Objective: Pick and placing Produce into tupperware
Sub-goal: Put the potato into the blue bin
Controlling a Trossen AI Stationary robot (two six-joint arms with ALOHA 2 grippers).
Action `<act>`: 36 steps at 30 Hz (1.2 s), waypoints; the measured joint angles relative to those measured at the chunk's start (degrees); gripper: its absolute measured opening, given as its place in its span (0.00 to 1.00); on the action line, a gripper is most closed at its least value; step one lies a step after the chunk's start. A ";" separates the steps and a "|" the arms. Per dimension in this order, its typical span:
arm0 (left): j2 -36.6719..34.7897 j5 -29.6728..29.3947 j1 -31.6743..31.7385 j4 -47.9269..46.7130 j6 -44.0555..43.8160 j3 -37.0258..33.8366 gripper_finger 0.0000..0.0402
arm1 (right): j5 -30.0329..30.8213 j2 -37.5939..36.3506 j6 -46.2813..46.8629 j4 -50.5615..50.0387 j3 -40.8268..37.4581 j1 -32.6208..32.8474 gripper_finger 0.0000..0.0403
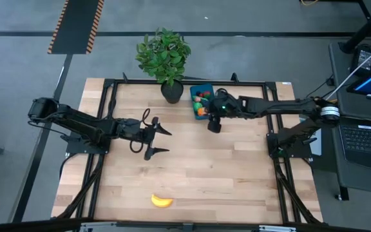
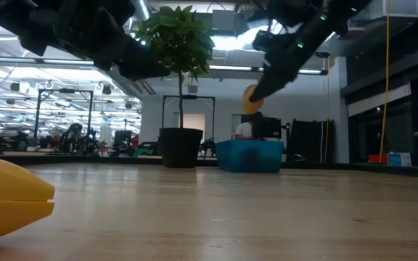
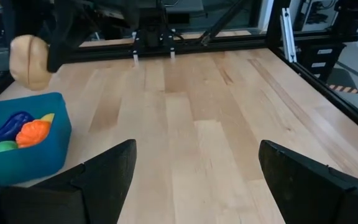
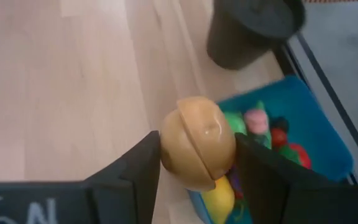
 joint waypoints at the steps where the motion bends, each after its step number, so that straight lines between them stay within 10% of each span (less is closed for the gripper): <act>1: 0.00 -0.05 0.00 0.00 0.07 0.00 0.83 | -0.05 -1.26 0.16 1.29 -1.96 -0.20 0.45; 16: 0.00 -3.51 1.03 0.72 -0.40 0.00 0.83 | -9.90 -22.59 -0.37 29.65 -24.71 -5.51 0.45; 36: 0.33 -3.88 2.95 0.95 -0.35 0.02 0.83 | -8.85 -6.99 -3.08 38.65 -22.51 -14.84 0.45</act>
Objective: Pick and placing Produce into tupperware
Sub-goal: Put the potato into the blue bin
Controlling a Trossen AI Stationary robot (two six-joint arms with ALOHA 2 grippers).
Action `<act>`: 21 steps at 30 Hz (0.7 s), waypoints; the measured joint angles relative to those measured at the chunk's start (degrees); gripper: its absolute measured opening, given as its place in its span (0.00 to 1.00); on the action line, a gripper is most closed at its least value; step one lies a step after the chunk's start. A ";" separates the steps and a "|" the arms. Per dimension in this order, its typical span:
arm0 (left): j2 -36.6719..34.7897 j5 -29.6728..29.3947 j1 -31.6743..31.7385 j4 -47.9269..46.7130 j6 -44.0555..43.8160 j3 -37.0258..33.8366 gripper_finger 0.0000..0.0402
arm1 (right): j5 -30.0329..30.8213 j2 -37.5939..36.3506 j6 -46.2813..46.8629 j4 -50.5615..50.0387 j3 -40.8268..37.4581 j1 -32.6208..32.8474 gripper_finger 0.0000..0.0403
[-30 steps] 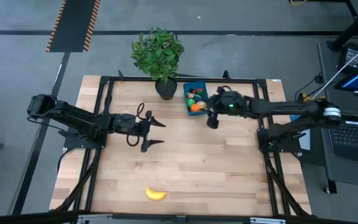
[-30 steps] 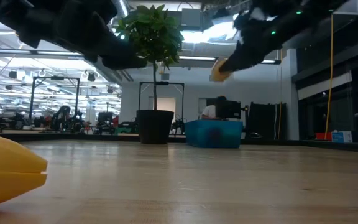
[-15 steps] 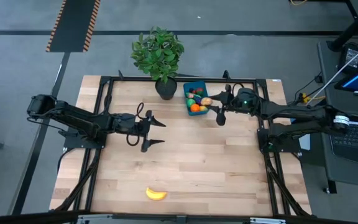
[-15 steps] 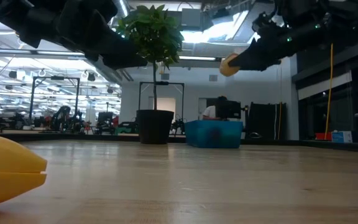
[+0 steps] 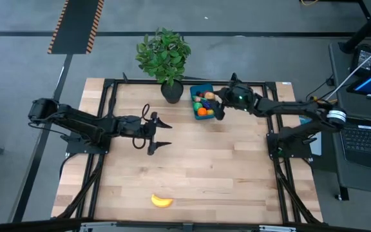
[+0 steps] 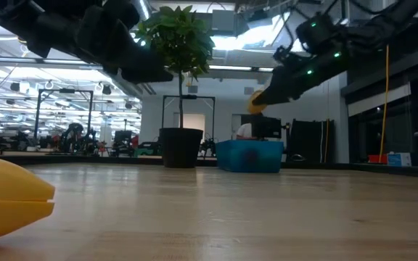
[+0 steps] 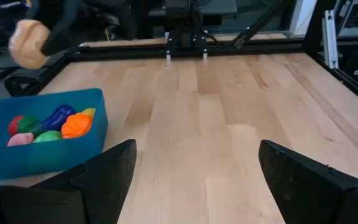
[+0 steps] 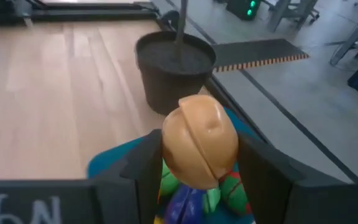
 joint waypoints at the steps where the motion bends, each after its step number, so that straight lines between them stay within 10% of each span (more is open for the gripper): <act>1: 0.14 0.00 0.18 -0.17 0.00 0.00 0.83 | -0.46 1.43 -0.35 -0.19 1.08 -0.60 0.45; 21: 5.94 0.01 3.11 0.51 0.55 0.02 0.83 | -12.96 23.98 -14.12 -33.79 31.32 -7.85 0.45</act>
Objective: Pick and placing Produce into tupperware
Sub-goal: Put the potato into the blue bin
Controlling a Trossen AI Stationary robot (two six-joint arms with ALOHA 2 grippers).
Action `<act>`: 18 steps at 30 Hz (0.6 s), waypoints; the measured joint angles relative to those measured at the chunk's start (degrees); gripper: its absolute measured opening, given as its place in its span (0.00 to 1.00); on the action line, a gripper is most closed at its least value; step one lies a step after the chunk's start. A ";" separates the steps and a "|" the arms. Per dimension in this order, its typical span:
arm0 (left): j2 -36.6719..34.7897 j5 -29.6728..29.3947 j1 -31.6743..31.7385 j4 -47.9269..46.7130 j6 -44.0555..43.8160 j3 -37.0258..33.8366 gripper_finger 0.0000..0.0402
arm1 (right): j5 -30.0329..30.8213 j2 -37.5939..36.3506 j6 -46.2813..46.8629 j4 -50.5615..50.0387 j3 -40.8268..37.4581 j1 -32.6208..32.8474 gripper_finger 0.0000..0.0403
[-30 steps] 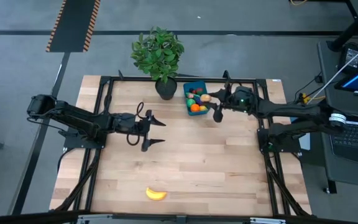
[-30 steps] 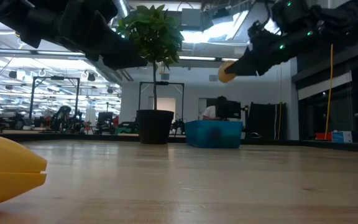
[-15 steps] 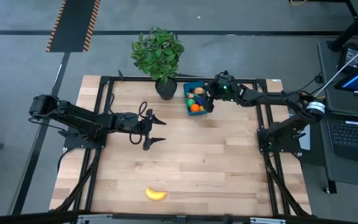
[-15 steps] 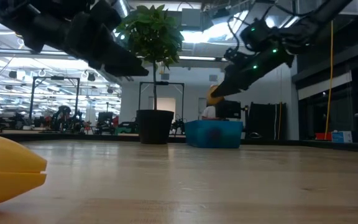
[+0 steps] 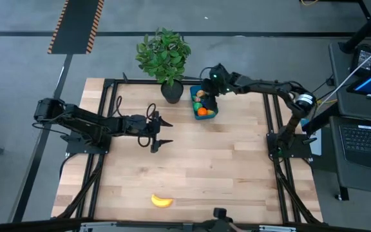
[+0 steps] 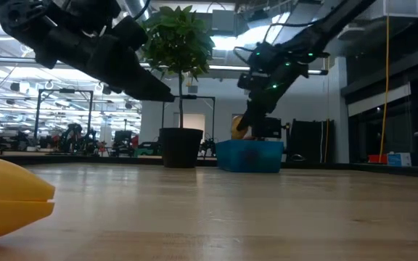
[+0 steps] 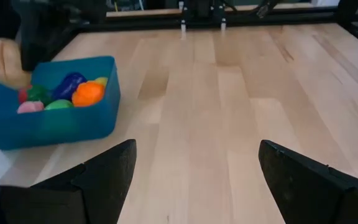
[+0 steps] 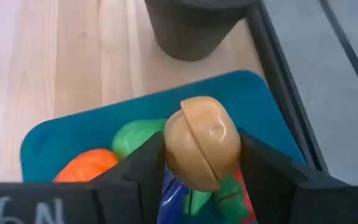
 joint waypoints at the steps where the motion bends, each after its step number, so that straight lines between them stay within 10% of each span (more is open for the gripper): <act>1: 0.00 -0.01 0.02 0.44 0.17 0.00 0.83 | -0.06 0.91 -1.01 -1.34 1.49 0.00 0.45; 18: -0.04 0.03 0.00 1.97 1.48 0.00 0.83 | 4.03 7.05 -5.65 -7.78 9.63 -2.86 0.45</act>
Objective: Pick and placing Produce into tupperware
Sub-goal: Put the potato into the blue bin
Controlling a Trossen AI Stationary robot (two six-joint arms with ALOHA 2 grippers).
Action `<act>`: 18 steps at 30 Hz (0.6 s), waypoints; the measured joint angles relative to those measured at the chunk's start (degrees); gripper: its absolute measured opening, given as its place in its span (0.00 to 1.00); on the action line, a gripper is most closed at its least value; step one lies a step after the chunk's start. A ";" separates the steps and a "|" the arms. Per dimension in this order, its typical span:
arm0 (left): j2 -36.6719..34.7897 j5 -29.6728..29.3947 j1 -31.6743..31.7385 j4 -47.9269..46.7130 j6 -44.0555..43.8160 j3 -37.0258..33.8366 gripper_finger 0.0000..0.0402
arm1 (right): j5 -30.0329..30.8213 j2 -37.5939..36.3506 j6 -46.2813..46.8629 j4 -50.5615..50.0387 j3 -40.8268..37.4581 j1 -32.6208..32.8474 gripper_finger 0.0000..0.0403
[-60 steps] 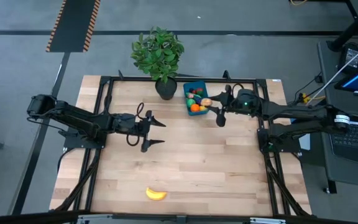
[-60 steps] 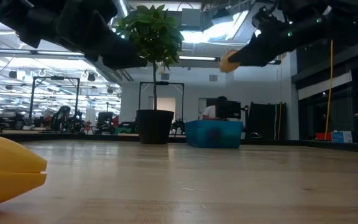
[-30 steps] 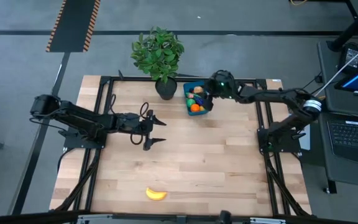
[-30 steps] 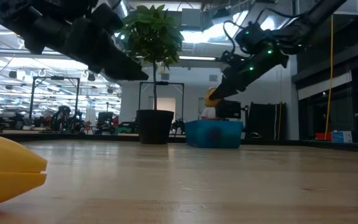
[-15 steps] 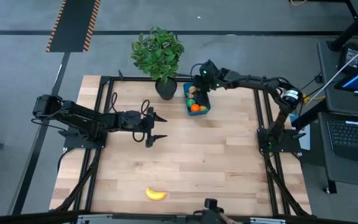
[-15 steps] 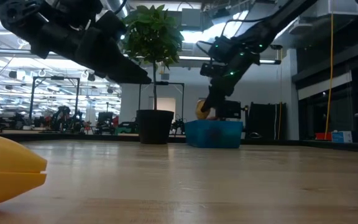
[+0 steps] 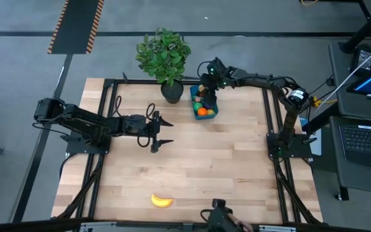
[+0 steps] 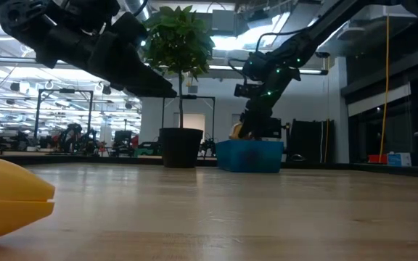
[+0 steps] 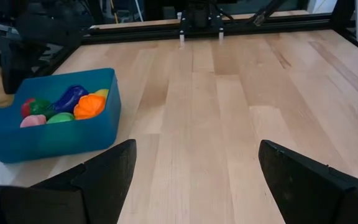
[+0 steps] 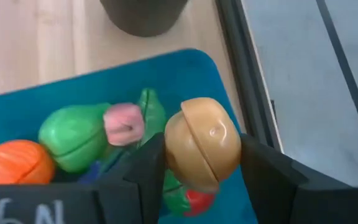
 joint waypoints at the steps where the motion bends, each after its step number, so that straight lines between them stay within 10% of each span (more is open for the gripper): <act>1: 0.00 0.00 0.00 -0.01 0.00 0.00 0.83 | -0.46 0.08 0.01 -0.06 0.00 -0.20 0.45; 18: -0.03 0.00 0.00 0.00 0.02 0.00 0.83 | -3.47 1.04 0.29 3.34 -0.06 0.21 0.45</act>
